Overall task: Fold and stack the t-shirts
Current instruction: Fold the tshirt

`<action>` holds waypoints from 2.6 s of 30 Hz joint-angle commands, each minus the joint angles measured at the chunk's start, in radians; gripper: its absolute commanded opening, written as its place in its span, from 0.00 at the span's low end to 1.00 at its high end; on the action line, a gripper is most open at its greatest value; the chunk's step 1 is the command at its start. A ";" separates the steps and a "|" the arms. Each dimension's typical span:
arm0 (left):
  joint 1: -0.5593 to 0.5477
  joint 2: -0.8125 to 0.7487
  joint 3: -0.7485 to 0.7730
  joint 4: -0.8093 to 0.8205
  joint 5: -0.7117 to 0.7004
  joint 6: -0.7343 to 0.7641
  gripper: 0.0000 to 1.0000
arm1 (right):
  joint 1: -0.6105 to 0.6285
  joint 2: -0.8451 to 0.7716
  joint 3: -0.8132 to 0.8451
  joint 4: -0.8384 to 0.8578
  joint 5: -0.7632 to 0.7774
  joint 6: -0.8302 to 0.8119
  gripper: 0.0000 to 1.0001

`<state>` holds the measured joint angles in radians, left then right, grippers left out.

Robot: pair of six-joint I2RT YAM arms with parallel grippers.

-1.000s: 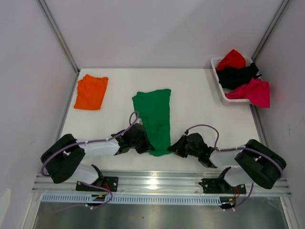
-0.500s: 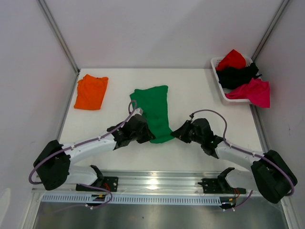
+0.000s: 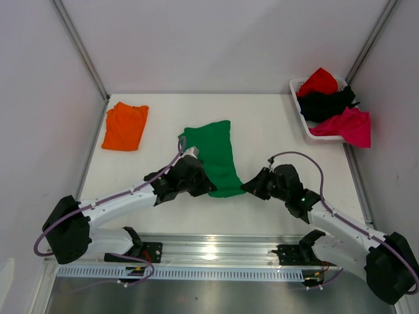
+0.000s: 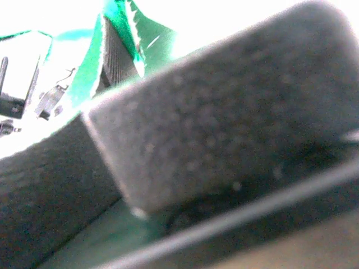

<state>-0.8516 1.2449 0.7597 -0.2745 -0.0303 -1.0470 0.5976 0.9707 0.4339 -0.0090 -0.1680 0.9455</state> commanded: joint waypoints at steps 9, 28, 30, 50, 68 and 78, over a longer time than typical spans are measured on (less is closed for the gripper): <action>-0.086 -0.064 -0.030 -0.224 0.013 -0.065 0.01 | -0.036 -0.058 0.051 -0.224 0.036 -0.030 0.00; -0.193 -0.042 0.093 -0.360 -0.087 -0.090 0.01 | -0.033 0.032 0.129 -0.223 0.093 -0.105 0.00; -0.193 -0.027 0.148 -0.406 -0.115 -0.078 0.01 | -0.038 0.104 0.160 -0.186 0.085 -0.131 0.00; -0.144 -0.045 0.211 -0.480 -0.249 -0.070 0.01 | -0.075 0.203 0.313 -0.123 -0.026 -0.119 0.04; -0.121 0.062 0.213 -0.433 -0.258 -0.033 0.01 | 0.112 -0.294 -0.092 0.052 -0.076 0.507 0.59; -0.112 0.045 0.197 -0.419 -0.273 -0.024 0.01 | 0.300 -0.221 -0.142 0.121 0.053 0.711 0.63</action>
<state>-0.9733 1.3109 0.9451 -0.7208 -0.2611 -1.0916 0.8719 0.7155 0.3061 0.0292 -0.1638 1.5597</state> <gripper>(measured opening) 0.039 0.623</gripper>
